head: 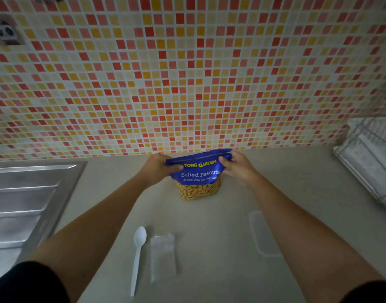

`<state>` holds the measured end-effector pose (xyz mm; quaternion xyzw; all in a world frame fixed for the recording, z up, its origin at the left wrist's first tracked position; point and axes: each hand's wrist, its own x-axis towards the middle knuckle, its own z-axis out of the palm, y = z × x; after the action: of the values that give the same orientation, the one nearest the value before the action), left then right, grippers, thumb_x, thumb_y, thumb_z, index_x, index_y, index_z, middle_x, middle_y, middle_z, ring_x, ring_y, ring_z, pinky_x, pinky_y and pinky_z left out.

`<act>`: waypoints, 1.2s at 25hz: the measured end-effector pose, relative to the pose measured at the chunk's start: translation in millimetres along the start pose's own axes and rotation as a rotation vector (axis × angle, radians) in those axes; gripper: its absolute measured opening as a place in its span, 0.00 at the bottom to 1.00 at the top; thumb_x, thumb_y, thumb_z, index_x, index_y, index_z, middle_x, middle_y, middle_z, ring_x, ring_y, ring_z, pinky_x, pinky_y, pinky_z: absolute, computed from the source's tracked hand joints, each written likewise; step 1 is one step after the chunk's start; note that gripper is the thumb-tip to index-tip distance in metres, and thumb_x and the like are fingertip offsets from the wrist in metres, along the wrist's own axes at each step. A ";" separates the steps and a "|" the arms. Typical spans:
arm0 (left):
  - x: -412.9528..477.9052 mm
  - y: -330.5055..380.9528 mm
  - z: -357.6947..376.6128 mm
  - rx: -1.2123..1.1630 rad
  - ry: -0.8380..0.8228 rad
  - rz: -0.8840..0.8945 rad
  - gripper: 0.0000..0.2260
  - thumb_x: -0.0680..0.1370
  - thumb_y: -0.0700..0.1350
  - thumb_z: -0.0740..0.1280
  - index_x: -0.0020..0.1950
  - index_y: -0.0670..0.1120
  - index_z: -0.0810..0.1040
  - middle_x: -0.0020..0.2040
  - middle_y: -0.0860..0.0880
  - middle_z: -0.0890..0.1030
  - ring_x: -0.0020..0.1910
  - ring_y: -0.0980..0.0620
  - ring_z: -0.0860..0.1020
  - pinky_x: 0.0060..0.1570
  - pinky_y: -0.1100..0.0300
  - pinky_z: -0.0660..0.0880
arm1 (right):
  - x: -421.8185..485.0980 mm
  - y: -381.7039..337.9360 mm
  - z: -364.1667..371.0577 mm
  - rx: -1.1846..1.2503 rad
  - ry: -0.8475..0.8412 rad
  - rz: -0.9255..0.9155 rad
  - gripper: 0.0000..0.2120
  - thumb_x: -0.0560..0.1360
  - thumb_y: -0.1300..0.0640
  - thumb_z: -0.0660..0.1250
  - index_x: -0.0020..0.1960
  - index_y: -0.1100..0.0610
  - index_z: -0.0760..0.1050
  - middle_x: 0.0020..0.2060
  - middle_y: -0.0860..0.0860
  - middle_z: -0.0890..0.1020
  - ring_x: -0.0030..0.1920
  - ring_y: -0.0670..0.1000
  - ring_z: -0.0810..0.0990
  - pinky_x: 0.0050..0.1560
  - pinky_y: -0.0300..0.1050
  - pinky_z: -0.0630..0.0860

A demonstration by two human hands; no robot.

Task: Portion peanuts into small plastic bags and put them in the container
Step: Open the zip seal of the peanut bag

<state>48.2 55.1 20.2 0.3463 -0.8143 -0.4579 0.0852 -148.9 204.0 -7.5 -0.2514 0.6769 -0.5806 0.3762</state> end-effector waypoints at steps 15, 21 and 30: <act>-130.1 -9.2 63.5 0.164 0.066 0.183 0.09 0.76 0.46 0.68 0.46 0.41 0.81 0.39 0.45 0.83 0.37 0.49 0.80 0.37 0.55 0.75 | -86.6 17.9 -19.8 -0.195 -0.167 0.059 0.15 0.77 0.61 0.64 0.62 0.62 0.70 0.53 0.56 0.79 0.57 0.56 0.79 0.51 0.44 0.80; -128.8 9.1 53.2 -0.046 0.056 0.173 0.13 0.79 0.50 0.61 0.58 0.46 0.80 0.51 0.52 0.83 0.49 0.56 0.80 0.45 0.64 0.79 | -103.8 4.8 -14.8 -0.600 0.202 -0.077 0.25 0.70 0.41 0.68 0.56 0.58 0.65 0.49 0.50 0.71 0.48 0.49 0.75 0.38 0.38 0.69; -101.0 18.6 44.1 -0.395 -0.358 -0.138 0.13 0.76 0.49 0.66 0.49 0.39 0.81 0.47 0.43 0.84 0.45 0.49 0.82 0.43 0.60 0.79 | -113.6 -9.1 3.4 -0.192 -0.141 0.252 0.15 0.73 0.46 0.67 0.43 0.58 0.77 0.36 0.51 0.81 0.36 0.46 0.80 0.37 0.36 0.78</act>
<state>94.3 156.6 28.2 0.2913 -0.6856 -0.6666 -0.0256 -79.9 288.4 25.9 -0.2395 0.7272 -0.4427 0.4668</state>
